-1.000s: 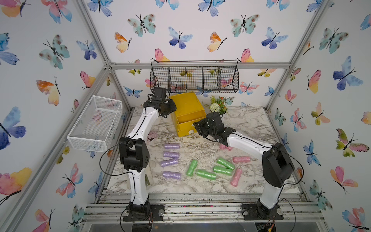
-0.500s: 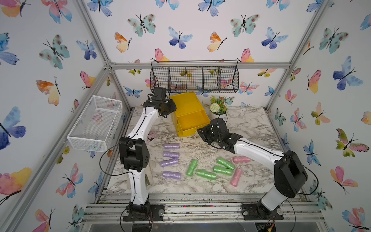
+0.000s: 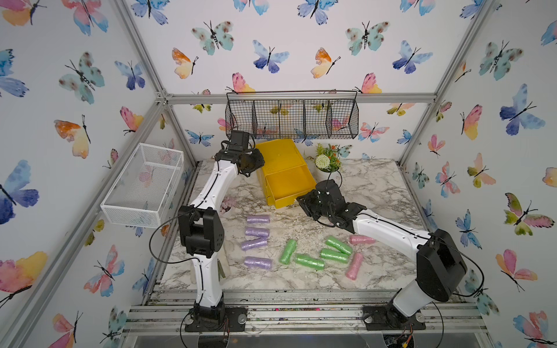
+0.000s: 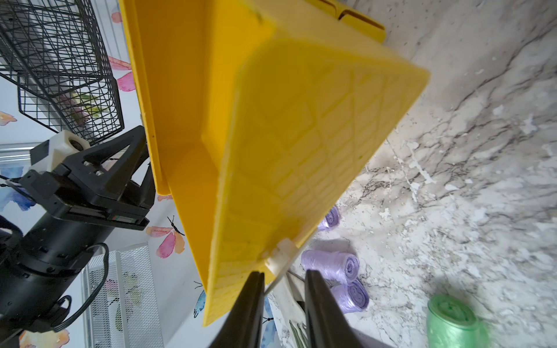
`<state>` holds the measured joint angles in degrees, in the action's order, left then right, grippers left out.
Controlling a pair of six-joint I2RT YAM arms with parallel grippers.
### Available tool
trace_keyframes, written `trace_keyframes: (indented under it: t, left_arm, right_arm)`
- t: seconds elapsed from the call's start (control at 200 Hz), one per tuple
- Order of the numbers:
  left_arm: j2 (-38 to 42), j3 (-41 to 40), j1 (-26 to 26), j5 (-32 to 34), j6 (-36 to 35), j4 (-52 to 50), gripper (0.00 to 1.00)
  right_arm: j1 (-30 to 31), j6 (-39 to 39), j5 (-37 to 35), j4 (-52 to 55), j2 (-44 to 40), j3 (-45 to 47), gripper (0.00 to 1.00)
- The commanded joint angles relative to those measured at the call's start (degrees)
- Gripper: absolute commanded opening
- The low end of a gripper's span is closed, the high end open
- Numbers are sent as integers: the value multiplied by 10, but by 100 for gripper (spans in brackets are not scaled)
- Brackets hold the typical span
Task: Sort the rolls of trash bags by color and place them into the drawer
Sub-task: Open the drawer in the storage box.
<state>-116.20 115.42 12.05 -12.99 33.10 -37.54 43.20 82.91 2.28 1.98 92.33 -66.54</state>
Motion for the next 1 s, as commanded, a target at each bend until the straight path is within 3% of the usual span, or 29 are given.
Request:
trace_keyframes:
  t: [0.0, 0.31, 0.991]
  left_arm:
    - [-26, 1, 0, -2, -7, -24, 28]
    - [-30, 5, 0, -5, -4, -23, 28]
    - [-24, 8, 0, -9, -8, -22, 35]
  right_arm:
    - [7, -10, -2, 67, -4, 15, 27]
    - [8, -20, -10, 79, -4, 5, 28]
    - [8, -89, -50, 101, -44, -26, 47]
